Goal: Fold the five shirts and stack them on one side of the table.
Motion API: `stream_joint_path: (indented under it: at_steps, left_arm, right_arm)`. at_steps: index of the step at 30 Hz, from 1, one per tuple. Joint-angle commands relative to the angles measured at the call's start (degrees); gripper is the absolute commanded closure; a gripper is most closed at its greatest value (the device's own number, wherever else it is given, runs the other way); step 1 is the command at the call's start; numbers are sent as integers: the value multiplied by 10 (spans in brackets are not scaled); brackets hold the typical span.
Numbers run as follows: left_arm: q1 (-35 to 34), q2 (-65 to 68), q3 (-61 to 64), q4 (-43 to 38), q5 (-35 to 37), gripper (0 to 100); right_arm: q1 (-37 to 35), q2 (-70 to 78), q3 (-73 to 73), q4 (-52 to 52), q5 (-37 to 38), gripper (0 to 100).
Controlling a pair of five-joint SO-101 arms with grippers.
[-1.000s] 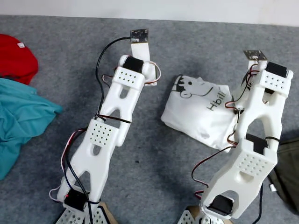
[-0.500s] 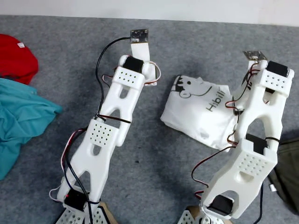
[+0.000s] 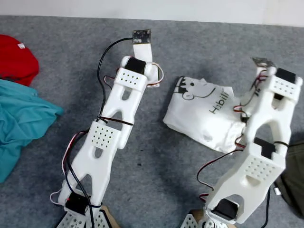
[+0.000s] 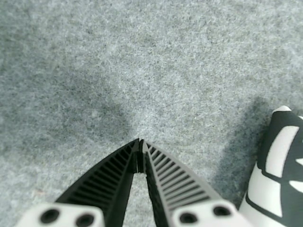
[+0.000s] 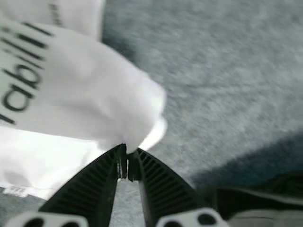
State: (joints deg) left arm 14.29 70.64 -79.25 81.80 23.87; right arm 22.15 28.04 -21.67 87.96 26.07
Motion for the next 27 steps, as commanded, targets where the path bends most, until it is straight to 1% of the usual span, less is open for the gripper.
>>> stream_joint_path:
  at_steps: [1,4,5,7,10,11,12,13,15,18,19,21,24,27]
  left_arm:
    - [-4,-8,-16,-5,2,993]
    - [-4,-8,-16,-5,2,993]
    - [-4,-8,-16,-5,2,993]
    - [-5,-8,-16,-5,2,993]
    - [-7,-8,-16,-5,2,993]
    - [-7,-8,-16,-5,2,993]
    - [-7,-8,-16,-5,2,993]
    - [-8,-8,-16,-5,2,993]
    - [-8,-8,-16,-6,2,993]
    - [-8,-8,-16,-6,2,993]
    - [-9,-8,-16,-6,2,993]
    - [-9,-8,-16,-6,2,993]
    - [-9,-9,-16,-6,2,993]
    - [-9,-9,-16,-6,2,993]
  right_arm:
    - [22,-42,-3,-5,27,990]
    - [19,-44,-7,-1,28,981]
    - [18,-44,-12,0,16,957]
    - [12,-44,-32,0,-15,855]
    - [-7,-44,-68,0,-19,680]
    - [-15,-44,-81,2,-19,653]
    - [-26,-44,-98,9,-22,653]
    - [-38,-43,-116,15,-23,670]
    - [-72,-42,-143,24,-27,745]
    - [-122,-40,-148,15,-76,952]
    - [-133,-40,-147,6,-91,998]
    - [-149,-38,-130,-1,-108,959]
    - [-157,-39,-87,-33,-107,991]
    - [-155,-39,-45,-73,-107,993]
